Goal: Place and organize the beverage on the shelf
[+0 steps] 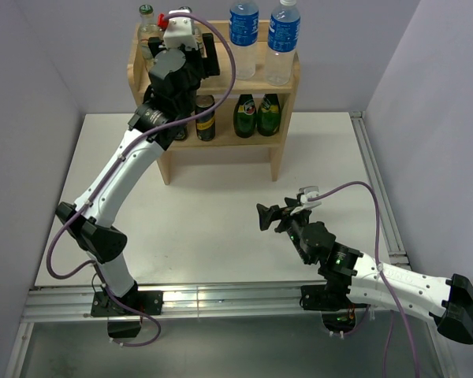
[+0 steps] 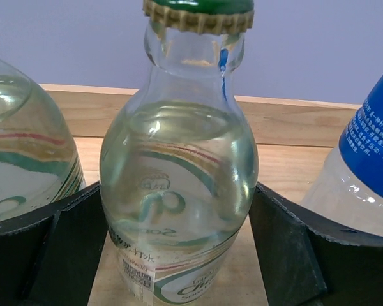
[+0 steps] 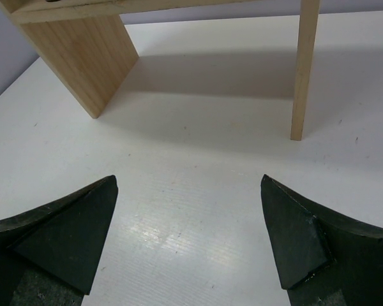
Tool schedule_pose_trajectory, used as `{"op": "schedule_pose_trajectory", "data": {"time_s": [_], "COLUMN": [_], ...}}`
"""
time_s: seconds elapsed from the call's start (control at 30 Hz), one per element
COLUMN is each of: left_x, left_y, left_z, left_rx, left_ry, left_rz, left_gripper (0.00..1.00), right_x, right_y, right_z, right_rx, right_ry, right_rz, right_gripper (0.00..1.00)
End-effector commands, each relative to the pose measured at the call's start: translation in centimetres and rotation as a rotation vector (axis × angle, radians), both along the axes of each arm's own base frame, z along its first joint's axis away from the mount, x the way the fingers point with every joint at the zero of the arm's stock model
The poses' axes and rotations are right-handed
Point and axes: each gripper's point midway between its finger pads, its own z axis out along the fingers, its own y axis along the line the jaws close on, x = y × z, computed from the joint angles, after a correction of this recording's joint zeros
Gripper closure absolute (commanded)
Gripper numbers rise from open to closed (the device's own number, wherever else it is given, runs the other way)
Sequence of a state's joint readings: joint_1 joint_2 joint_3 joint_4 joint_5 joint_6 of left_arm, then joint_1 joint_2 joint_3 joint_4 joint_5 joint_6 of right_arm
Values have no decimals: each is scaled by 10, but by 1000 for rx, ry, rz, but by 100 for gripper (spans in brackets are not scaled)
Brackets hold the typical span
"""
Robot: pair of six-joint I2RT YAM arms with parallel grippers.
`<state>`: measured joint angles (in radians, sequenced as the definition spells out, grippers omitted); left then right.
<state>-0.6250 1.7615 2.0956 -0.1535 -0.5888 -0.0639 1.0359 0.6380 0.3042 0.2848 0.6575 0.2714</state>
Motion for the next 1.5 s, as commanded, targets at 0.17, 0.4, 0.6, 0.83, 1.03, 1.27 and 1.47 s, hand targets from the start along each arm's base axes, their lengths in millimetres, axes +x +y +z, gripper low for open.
{"op": "schedule_pose_trajectory", "data": {"time_s": [0.17,0.4,0.6,0.83,1.03,1.27,1.47], "left_x": [-27,-37,-47,-57,-69,-122,-178], "left_y": [17,22,23,20,17,28,37], "left_z": [27,22,19,10,-7,-53,-112], "left_rx": [-71,-78,-80,-77,-79,-85,-133], "left_ry": [-51,-44,-32,-19,21,112,206], "left_rz": [-18,-15,-25,-38,-64,-105,-230], "left_gripper": [10,9,10,10,12,5,1], "right_x": [2,3,3,4,4,4,3], "right_y": [1,1,1,1,0,-2,-3], "right_z": [9,9,9,8,7,9,23], "right_rx": [26,25,22,18,12,22,67], "right_ry": [-21,-21,-21,-19,-19,-28,-20], "right_rz": [-4,-4,-7,-10,-16,-22,-33], "right_gripper": [0,0,0,0,0,0,0]}}
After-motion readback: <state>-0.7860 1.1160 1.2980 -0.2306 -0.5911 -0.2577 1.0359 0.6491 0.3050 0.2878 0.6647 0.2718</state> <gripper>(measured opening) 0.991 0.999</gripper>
